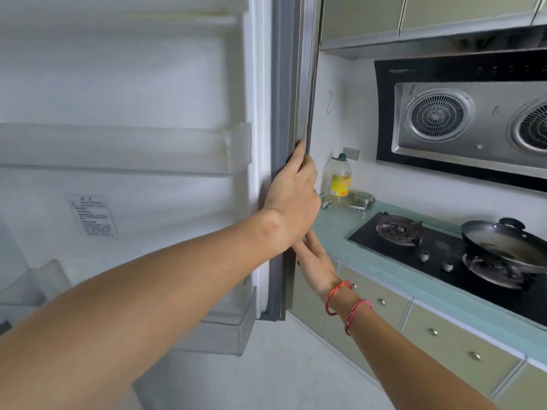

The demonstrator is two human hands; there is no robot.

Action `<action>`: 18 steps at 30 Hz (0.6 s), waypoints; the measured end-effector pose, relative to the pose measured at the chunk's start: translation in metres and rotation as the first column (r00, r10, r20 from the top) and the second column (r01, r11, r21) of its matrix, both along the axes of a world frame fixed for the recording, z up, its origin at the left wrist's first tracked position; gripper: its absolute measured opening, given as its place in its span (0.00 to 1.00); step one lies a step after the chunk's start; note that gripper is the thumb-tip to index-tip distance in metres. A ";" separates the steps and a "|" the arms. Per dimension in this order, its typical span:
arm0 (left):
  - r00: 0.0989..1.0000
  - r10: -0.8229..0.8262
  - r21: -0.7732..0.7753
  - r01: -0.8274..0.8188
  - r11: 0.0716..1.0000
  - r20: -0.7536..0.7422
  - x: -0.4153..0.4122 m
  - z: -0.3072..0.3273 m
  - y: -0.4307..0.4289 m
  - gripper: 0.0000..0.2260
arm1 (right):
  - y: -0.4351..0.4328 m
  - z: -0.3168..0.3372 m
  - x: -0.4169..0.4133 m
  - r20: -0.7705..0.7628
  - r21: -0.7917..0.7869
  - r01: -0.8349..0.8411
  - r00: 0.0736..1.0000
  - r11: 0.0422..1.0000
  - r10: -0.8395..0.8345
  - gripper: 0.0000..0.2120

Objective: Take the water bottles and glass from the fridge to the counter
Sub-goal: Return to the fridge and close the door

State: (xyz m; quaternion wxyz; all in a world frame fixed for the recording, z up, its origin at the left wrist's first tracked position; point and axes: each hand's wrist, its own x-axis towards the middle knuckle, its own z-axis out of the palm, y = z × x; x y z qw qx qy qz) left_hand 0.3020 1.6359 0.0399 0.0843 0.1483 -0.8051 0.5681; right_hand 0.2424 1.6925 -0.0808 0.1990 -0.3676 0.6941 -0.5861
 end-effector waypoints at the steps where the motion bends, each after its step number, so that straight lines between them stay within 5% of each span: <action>1: 1.000 -0.027 0.010 0.027 1.000 -0.015 0.010 -0.002 0.006 0.18 | 0.007 -0.003 0.007 -0.012 -0.013 -0.012 1.000 1.000 0.012 0.11; 5: 0.986 -0.145 0.080 0.152 0.985 -0.087 0.056 -0.007 0.028 0.18 | 0.030 -0.008 0.032 -0.040 -0.085 -0.080 0.996 0.993 0.077 0.18; 9: 0.962 -0.219 0.163 0.245 0.956 -0.160 0.106 -0.012 0.049 0.16 | 0.048 -0.009 0.061 -0.077 -0.143 -0.169 0.984 0.975 0.159 0.09; 12: 0.917 -0.313 0.182 0.361 0.914 -0.248 0.143 -0.017 0.060 0.13 | 0.061 -0.006 0.088 -0.170 -0.165 -0.213 0.968 0.963 0.185 0.05; 16: 0.813 -0.442 0.166 0.530 0.832 -0.379 0.190 -0.027 0.070 0.16 | 0.077 -0.014 0.129 -0.354 -0.171 -0.283 0.911 0.944 0.209 0.12; 18: 0.780 -0.453 0.170 0.563 0.809 -0.432 0.216 -0.033 0.074 0.12 | 0.083 -0.017 0.154 -0.448 -0.195 -0.328 0.868 0.924 0.213 0.06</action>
